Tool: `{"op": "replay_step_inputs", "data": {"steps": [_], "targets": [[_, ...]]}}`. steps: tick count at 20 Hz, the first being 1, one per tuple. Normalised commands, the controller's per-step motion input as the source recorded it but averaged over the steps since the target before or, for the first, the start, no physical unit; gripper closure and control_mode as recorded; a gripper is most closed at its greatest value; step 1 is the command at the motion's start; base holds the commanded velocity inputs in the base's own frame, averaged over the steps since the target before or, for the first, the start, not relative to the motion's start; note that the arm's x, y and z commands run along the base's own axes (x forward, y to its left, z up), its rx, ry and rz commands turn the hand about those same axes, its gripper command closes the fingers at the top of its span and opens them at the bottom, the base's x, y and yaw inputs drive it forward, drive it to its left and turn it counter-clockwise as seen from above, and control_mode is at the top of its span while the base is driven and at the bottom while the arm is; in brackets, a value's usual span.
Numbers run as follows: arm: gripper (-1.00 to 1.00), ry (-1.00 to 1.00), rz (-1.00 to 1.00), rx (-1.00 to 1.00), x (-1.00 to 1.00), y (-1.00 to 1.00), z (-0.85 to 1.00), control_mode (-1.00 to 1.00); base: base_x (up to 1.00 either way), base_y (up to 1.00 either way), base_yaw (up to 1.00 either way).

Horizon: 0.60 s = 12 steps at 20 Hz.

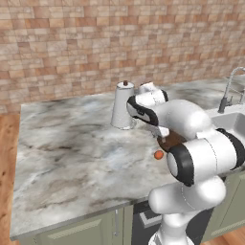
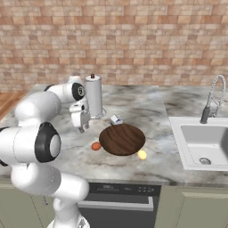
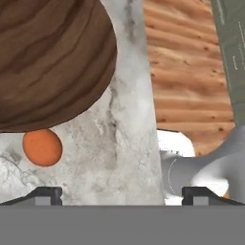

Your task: Gather the eggs and milk located in the vicinity of the sink area and place them right next to the bowl.

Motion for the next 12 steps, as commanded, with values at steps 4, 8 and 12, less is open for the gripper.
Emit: {"op": "replay_step_inputs", "data": {"steps": [4, 8, 12], "targets": [[-1.00, 0.00, -0.03, 0.44, -0.87, 0.00, 0.04, -1.00, 0.00, 0.00, 0.00], [-1.00, -0.04, 0.00, 0.24, -0.98, 0.01, 0.00, -1.00, 0.00, 0.00, 0.00], [-1.00, -0.12, 0.00, 0.01, -0.77, 0.05, 0.00, -1.00, 0.00, 0.00, 0.00]]}}
